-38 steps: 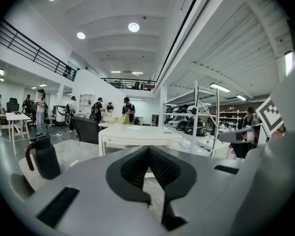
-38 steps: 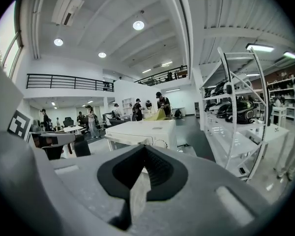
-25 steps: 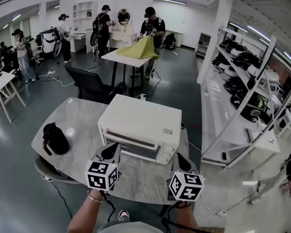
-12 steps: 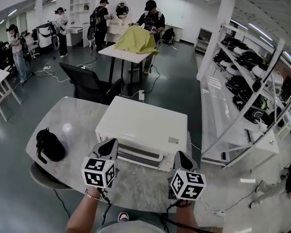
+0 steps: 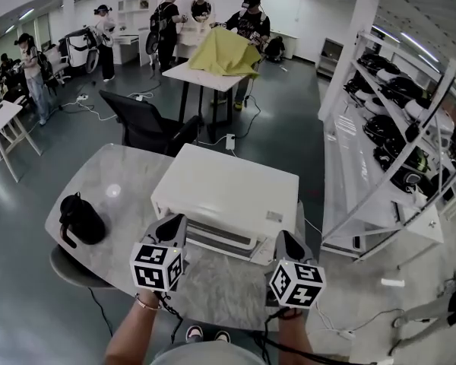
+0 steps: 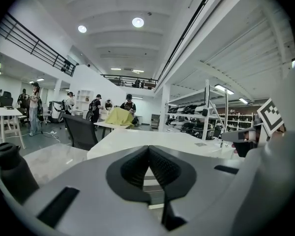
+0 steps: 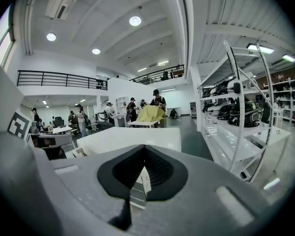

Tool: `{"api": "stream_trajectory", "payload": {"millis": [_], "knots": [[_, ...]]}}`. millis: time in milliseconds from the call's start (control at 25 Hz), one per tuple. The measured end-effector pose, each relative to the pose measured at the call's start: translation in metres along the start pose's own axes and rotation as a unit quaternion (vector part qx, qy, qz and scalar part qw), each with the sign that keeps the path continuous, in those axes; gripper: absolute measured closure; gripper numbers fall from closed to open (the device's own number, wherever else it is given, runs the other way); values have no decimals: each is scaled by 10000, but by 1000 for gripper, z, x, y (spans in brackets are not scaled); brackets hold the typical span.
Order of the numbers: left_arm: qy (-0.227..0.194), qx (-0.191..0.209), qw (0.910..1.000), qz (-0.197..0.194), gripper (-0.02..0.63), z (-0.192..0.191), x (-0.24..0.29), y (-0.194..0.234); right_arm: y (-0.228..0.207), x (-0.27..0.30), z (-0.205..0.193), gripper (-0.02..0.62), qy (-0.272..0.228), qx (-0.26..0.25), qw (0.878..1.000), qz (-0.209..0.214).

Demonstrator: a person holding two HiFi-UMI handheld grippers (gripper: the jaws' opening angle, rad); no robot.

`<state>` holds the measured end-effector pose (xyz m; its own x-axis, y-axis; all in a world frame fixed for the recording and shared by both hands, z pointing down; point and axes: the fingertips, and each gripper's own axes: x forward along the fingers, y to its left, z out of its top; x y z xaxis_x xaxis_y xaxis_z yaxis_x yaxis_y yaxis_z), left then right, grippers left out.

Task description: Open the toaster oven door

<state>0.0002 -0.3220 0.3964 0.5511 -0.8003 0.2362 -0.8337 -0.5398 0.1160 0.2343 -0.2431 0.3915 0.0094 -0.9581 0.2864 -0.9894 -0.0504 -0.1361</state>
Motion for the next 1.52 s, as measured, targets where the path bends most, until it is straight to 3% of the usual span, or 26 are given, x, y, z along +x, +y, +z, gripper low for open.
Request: {"api": "stream_trajectory", "payload": {"millis": [640,720,960,1120,1200,1320,1520], "knots": [[437,228,9983,-314,596,-22,-6,-22,-24,-18,-8,591,84,8,9999,-89],[509,285,9974,-420,512,-25,-8,-24,-25,-19,-10,591,94,12,9999,-93],[792,1044,9872,-907,440,-34,-9,-37,-30,-22,-15,591,133,21,9999,-101],[1021,1720,9703,-1359,380,-39,-7,-50,-34,-27,-17,591,156,41,9998,-150],[1200,2338,9528,-1519,368,-44,-5,-54,-35,-30,-19,591,169,55,9997,-171],[1509,3255,9185,-1665,368,-52,1,-57,-39,-33,-23,591,201,92,9995,-217],[1958,3889,8805,-1874,368,-64,12,-56,-47,-39,-29,591,252,164,9991,-305]]}}
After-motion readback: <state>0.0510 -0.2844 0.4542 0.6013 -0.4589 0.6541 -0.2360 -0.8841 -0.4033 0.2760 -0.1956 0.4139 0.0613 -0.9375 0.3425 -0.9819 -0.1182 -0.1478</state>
